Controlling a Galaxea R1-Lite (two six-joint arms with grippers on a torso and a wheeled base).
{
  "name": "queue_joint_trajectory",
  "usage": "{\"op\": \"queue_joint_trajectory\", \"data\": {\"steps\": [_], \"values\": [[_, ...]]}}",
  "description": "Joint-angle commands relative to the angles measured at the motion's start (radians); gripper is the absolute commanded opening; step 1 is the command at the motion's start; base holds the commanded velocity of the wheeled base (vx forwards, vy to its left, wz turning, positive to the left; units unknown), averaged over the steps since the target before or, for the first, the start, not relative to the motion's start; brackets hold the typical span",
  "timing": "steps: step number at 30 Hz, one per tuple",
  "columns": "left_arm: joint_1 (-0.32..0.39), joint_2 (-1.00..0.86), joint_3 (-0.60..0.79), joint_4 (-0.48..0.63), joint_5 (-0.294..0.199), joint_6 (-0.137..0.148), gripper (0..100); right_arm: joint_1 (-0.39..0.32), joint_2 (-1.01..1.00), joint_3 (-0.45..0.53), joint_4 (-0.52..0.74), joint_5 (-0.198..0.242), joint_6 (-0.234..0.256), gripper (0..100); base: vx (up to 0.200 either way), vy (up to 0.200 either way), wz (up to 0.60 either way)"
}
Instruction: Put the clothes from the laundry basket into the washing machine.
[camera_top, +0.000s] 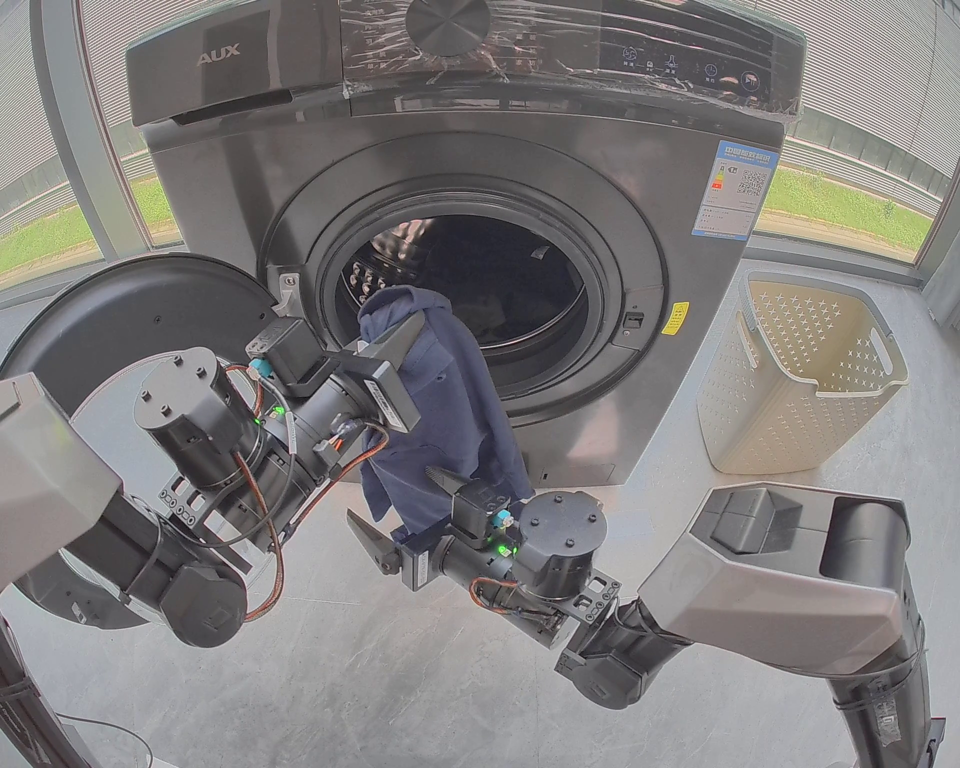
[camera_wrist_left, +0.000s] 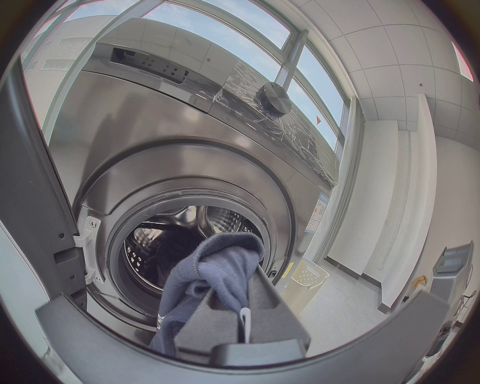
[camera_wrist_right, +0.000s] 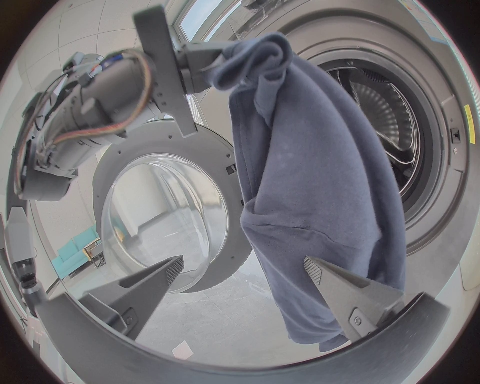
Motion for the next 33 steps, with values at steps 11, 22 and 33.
{"op": "queue_joint_trajectory", "data": {"steps": [11, 22, 33], "values": [[-0.004, -0.015, 0.002, 0.000, 0.004, -0.020, 0, -0.103, 0.149, -0.245, 0.087, -0.069, -0.020, 100, 0.000, 0.000, 0.00], [0.009, -0.010, 0.004, 0.000, 0.004, -0.020, 0, -0.127, 0.019, -0.127, 0.081, -0.095, -0.015, 100, 0.000, 0.000, 0.00], [0.019, -0.012, 0.001, 0.000, 0.004, -0.020, 0, -0.170, -0.081, -0.001, 0.082, -0.097, -0.017, 100, 0.000, 0.000, 0.00]]}}
